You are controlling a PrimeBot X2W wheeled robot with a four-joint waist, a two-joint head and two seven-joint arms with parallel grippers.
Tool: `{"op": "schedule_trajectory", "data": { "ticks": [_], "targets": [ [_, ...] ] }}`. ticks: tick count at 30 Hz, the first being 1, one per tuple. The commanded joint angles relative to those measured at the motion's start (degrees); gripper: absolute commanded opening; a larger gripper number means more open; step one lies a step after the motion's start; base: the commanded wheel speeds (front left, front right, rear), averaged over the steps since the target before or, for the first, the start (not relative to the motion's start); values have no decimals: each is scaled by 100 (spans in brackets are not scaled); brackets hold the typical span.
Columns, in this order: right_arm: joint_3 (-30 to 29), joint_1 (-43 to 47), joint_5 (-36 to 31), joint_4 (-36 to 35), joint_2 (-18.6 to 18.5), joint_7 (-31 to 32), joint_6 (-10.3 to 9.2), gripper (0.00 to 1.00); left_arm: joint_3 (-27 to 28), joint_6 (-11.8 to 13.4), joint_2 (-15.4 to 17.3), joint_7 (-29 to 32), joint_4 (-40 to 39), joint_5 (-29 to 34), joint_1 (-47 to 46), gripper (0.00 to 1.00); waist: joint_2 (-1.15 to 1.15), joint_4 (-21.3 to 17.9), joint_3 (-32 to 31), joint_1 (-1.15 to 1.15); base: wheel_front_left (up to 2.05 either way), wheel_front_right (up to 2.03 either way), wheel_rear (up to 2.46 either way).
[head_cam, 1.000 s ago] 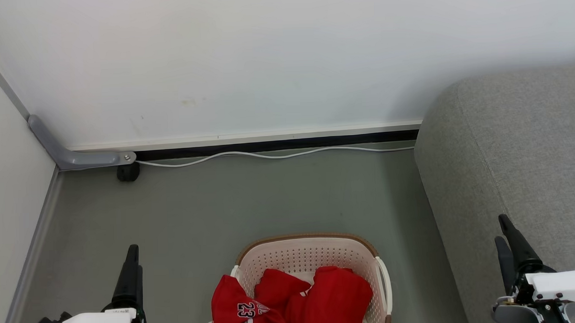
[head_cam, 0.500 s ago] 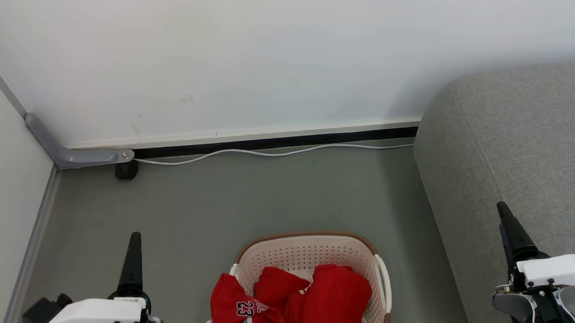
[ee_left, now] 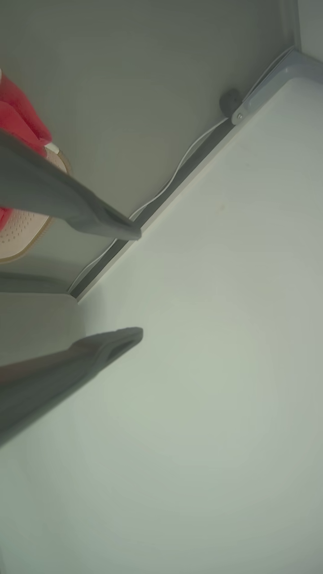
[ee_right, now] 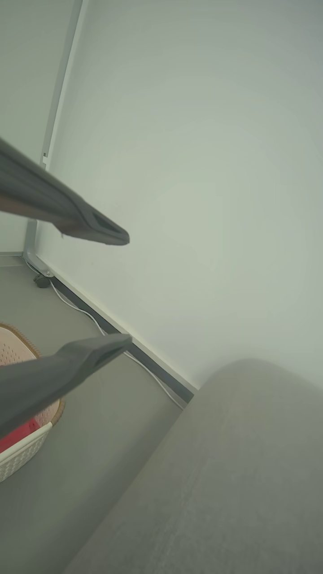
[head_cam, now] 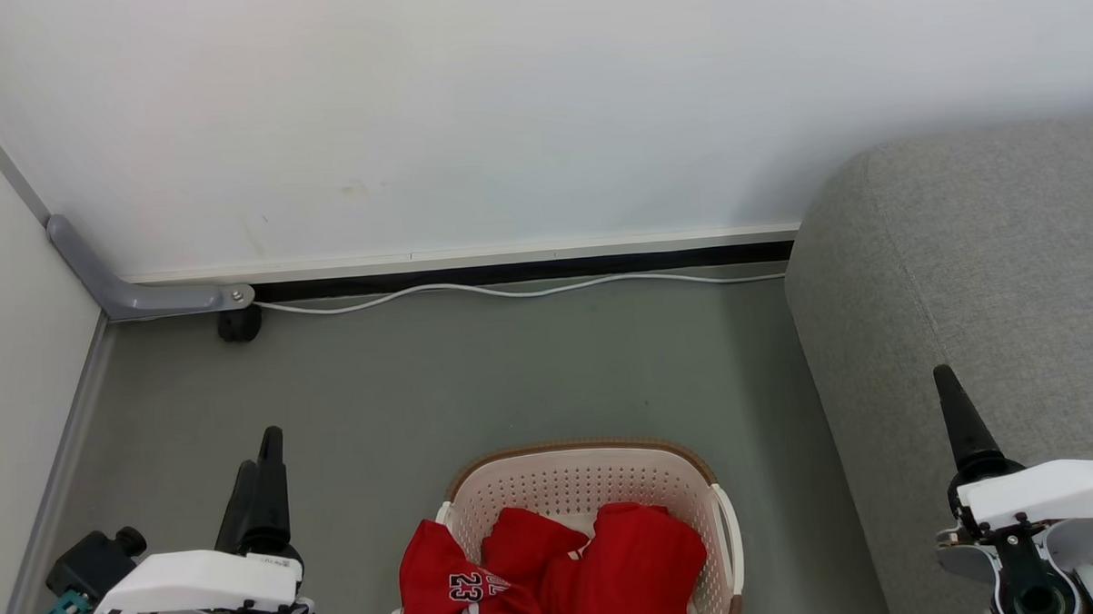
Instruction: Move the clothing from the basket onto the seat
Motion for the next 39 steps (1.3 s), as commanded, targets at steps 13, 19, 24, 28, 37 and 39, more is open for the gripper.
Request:
{"op": "schedule_trajectory", "data": {
  "ticks": [13, 19, 24, 28, 37, 39],
  "targets": [
    [336, -507, -1362, 165, -246, -329, 16, 100, -87, -28, 157, -288, -3, 1496, -437, 100, 0, -9, -11, 0, 0, 0, 0],
    [386, -632, -1819, 337, -282, -431, 17, 100, -102, -30, 173, -389, 61, 2100, -504, 100, 0, -21, 6, 0, 0, 0, 0],
    [393, -730, -2185, 433, -318, -515, 19, 100, -61, -20, 159, -474, 104, 2586, -558, 100, 0, -26, 23, 0, 0, 0, 0],
    [392, -804, -2450, 510, -331, -583, 19, 100, -31, 4, 147, -541, 136, 2951, -598, 100, 0, -29, 39, 0, 0, 0, 0],
    [430, -954, -2952, 623, -362, -717, 21, 100, 10, 31, 132, -675, 186, 3594, -685, 100, 0, -24, 70, 0, 0, 0, 0],
    [442, -982, -3076, 652, -372, -751, 22, 100, 11, 31, 130, -709, 203, 3752, -701, 100, 0, -21, 67, 0, 0, 0, 0]
  ]
}}
